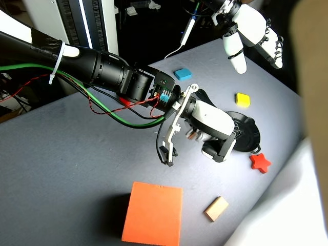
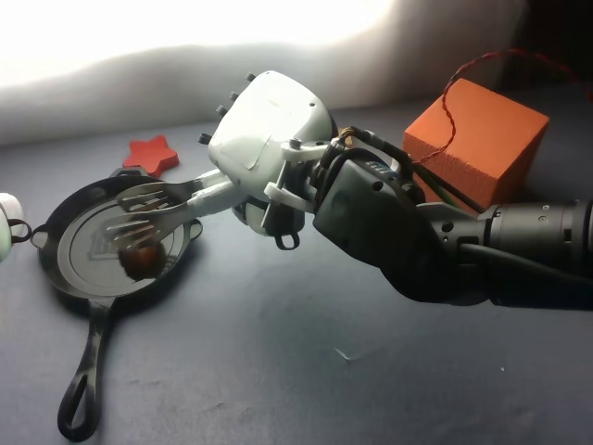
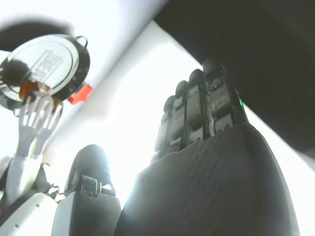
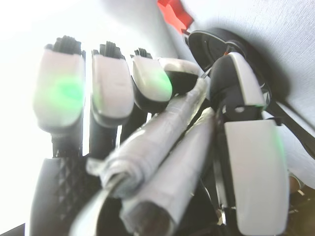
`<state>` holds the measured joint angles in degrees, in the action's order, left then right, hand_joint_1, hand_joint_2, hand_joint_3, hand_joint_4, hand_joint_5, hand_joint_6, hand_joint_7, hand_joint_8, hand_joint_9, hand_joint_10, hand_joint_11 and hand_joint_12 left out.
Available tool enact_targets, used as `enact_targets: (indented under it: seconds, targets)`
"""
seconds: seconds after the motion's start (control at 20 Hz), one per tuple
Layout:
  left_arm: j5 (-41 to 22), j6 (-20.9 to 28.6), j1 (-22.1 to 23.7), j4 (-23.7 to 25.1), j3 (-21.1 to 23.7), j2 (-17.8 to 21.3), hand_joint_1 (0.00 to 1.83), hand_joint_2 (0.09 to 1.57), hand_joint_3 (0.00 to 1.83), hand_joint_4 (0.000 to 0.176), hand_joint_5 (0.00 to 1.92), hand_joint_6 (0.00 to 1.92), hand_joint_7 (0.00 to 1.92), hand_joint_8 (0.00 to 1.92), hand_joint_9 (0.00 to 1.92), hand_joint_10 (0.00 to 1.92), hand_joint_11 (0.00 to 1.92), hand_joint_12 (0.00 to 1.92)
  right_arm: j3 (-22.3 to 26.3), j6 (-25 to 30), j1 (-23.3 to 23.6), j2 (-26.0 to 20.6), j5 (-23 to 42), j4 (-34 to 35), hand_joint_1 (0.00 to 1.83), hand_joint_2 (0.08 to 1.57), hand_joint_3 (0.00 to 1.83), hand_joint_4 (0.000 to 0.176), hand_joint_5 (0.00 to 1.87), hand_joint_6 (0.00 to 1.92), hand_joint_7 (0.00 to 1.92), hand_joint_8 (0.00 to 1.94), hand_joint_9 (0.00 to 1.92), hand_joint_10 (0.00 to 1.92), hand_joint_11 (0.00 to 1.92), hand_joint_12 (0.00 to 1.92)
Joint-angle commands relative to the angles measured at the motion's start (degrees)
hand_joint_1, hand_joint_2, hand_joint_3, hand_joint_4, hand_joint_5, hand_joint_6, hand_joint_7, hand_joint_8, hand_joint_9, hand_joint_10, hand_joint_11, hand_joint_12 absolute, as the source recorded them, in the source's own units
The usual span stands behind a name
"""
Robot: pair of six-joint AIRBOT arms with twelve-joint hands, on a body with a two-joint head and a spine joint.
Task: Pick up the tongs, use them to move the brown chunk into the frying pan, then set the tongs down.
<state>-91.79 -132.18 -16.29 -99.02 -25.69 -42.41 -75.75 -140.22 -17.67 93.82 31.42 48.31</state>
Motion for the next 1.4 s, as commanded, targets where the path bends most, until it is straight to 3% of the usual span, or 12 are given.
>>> enact_targets:
  seconds: [0.0, 0.1, 0.25, 0.35, 0.55, 0.65, 0.7, 0.75, 0.95, 1.15, 1.35]
  targets:
    - [-3.4, -0.28, 0.49, 5.48, -0.24, 0.06, 0.0, 1.27, 0.0, 0.0, 0.0, 0.0, 0.07, 0.0, 0.06, 0.0, 0.0, 0.22, 0.05, -0.13, 0.68, -0.1, 5.2, -3.2, 0.5, 1.4, 0.0, 0.0, 0.82, 1.18, 1.11, 1.37, 1.11, 1.78, 0.98, 1.92]
    - [-3.4, -0.29, 0.5, 5.48, -0.24, 0.06, 0.0, 1.27, 0.0, 0.0, 0.0, 0.0, 0.09, 0.01, 0.08, 0.01, 0.0, 0.26, 0.1, -0.3, 0.79, -0.12, 5.7, -3.21, 0.51, 1.39, 0.0, 0.0, 0.75, 1.06, 1.01, 1.35, 0.98, 1.74, 0.83, 1.92]
    - [-3.39, -0.31, 0.5, 5.5, -0.22, 0.06, 0.0, 1.27, 0.0, 0.0, 0.02, 0.01, 0.09, 0.0, 0.09, 0.0, 0.0, 0.26, 2.27, -1.66, 1.0, -1.71, 6.6, -3.19, 0.54, 1.38, 0.0, 0.0, 0.75, 1.03, 0.96, 1.38, 0.93, 1.7, 0.76, 1.92]
    - [-3.32, -0.34, 0.48, 5.5, -0.16, 0.06, 0.0, 1.27, 0.0, 0.0, 0.02, 0.0, 0.09, 0.0, 0.09, 0.0, 0.0, 0.29, 6.18, -2.68, 1.14, -4.34, 6.97, -3.19, 0.51, 1.4, 0.0, 0.0, 0.77, 1.03, 0.97, 1.36, 0.92, 1.66, 0.75, 1.92]
    - [-0.67, -0.34, 0.23, 5.51, -0.23, 0.07, 0.0, 1.28, 0.0, 0.0, 0.0, 0.0, 0.05, 0.01, 0.03, 0.01, 0.0, 0.12, 15.49, -4.62, 1.63, -11.13, 7.42, -3.16, 0.57, 1.38, 0.0, 0.0, 0.75, 1.22, 0.99, 1.36, 0.96, 1.65, 0.78, 1.92]
    - [4.48, -0.32, 0.15, 5.37, -0.68, 0.13, 0.0, 1.28, 0.0, 0.0, 0.0, 0.0, 0.05, 0.0, 0.04, 0.01, 0.0, 0.17, 20.6, -5.71, 2.01, -15.22, 7.44, -2.91, 0.59, 1.38, 0.0, 0.0, 0.76, 1.2, 1.0, 1.36, 0.96, 1.67, 0.77, 1.92]
    - [8.13, -0.32, 0.14, 4.95, -1.17, 0.22, 0.0, 1.27, 0.0, 0.0, 0.0, 0.0, 0.05, 0.0, 0.05, 0.01, 0.0, 0.17, 23.36, -7.57, 2.55, -17.43, 7.5, -0.67, 0.88, 1.33, 0.0, 0.0, 0.67, 1.46, 0.98, 1.41, 0.94, 1.72, 0.77, 1.92]
    - [10.74, -0.33, 0.13, 4.85, -1.47, 0.3, 0.0, 1.28, 0.0, 0.0, 0.0, 0.0, 0.06, 0.01, 0.05, 0.01, 0.0, 0.17, 25.3, -9.26, 3.13, -19.0, 7.7, 2.01, 0.96, 1.32, 0.0, 0.0, 0.65, 1.52, 0.97, 1.46, 0.94, 1.74, 0.76, 1.92]
    - [19.41, -0.74, -0.22, 4.68, -2.38, 0.58, 0.0, 1.28, 0.0, 0.0, 0.01, 0.0, 0.09, 0.01, 0.08, 0.01, 0.0, 0.25, 33.86, -13.08, 3.1, -26.26, 8.74, 7.66, 0.96, 1.32, 0.0, 0.0, 0.65, 1.53, 1.0, 1.39, 0.96, 1.73, 0.79, 1.92]
    - [23.38, -0.72, -0.25, 3.7, -2.77, 0.64, 0.0, 1.28, 0.0, 0.0, 0.02, 0.0, 0.1, 0.0, 0.09, 0.0, 0.0, 0.33, 36.64, -14.77, -0.35, -29.13, 10.68, 7.97, 1.0, 1.3, 0.0, 0.0, 0.69, 1.48, 1.04, 1.4, 1.0, 1.73, 0.82, 1.92]
    - [30.5, -1.3, -0.47, 2.94, -3.13, 0.83, 0.0, 1.28, 0.0, 0.0, 0.04, 0.0, 0.11, 0.0, 0.11, 0.01, 0.0, 0.42, 35.42, -15.37, -4.48, -28.66, 13.35, 7.74, 0.98, 1.3, 0.0, 0.0, 0.68, 1.49, 1.04, 1.37, 1.01, 1.71, 0.84, 1.92]
